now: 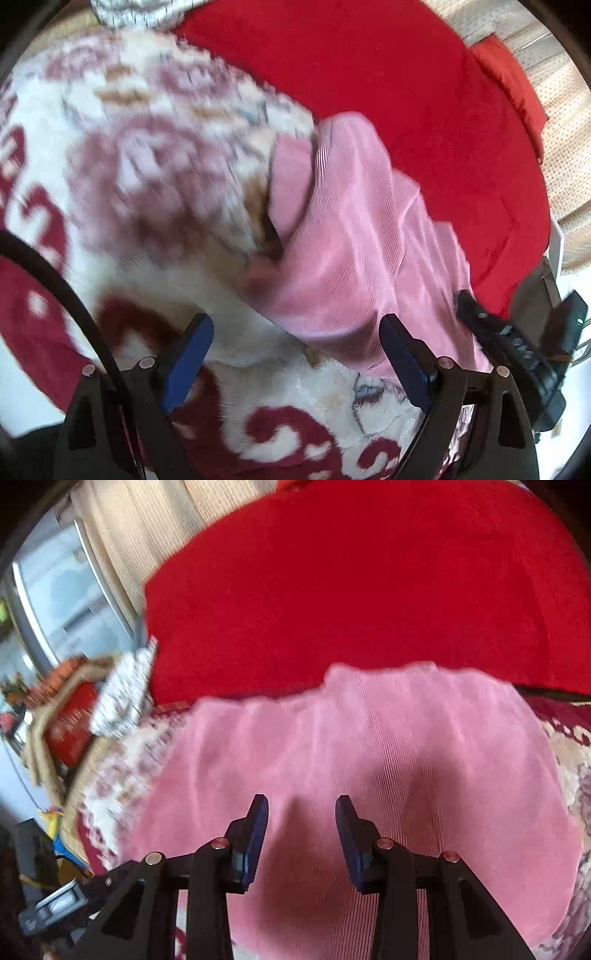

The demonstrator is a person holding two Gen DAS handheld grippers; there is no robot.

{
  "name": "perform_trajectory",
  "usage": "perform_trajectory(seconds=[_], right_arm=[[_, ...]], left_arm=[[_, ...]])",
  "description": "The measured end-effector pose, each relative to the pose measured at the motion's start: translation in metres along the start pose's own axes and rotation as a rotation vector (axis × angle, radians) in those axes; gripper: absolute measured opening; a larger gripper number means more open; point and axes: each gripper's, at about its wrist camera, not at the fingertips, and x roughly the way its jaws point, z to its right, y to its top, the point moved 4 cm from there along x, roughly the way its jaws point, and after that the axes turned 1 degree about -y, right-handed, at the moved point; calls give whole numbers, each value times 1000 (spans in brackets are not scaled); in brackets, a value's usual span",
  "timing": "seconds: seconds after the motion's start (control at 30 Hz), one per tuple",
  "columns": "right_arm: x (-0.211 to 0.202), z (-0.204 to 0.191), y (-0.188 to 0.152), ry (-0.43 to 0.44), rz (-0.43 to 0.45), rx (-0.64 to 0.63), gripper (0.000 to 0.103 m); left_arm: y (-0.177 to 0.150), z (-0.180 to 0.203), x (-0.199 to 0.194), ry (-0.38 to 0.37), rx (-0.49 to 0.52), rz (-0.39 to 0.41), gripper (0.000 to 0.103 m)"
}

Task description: Fold large clothes

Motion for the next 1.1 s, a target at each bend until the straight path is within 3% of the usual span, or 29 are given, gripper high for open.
perform_trajectory(seconds=[0.07, 0.2, 0.23, 0.27, 0.37, 0.47, 0.5, 0.53, 0.57, 0.63, 0.7, 0.8, 0.93, 1.03, 1.1], right_arm=[[17, 8, -9, -30, -70, 15, 42], [19, 8, -7, -50, -48, -21, 41], [20, 8, -8, -46, -47, -17, 41], [20, 9, -7, -40, -46, -14, 41], [16, 17, -8, -21, -48, -1, 41], [18, 20, -9, 8, -51, 18, 41], [18, 22, -8, 18, -53, 26, 41], [16, 24, -9, 30, -53, 35, 41], [16, 26, -10, 38, -54, 40, 39], [14, 29, -11, 56, -54, 48, 39], [13, 30, -11, 76, -58, 52, 39], [2, 36, -8, 96, -33, 65, 38], [-21, 64, 3, 56, 46, 123, 38], [2, 90, -6, 51, -86, 188, 37], [2, 97, -7, 88, -80, 204, 37]], left_arm=[[6, 5, 4, -2, -5, 41, 91], [28, 6, 19, -65, -96, 96, 91], [32, 9, 24, -58, -89, 107, 80], [34, 13, 27, -45, -68, 120, 60], [36, 27, 29, -49, -6, 153, 48], [37, 41, 28, -51, 41, 195, 50], [40, 42, 27, -47, 48, 198, 55], [42, 45, 32, -56, 44, 192, 75], [45, 43, 39, -79, 28, 177, 84], [45, 39, 48, -78, -3, 159, 83], [48, 36, 55, -44, -10, 149, 57], [53, 39, 55, -48, -1, 168, 42], [52, 67, 40, -31, 139, 247, 36], [41, 104, 27, -38, 322, 309, 35], [24, 136, 25, -51, 482, 328, 34]])
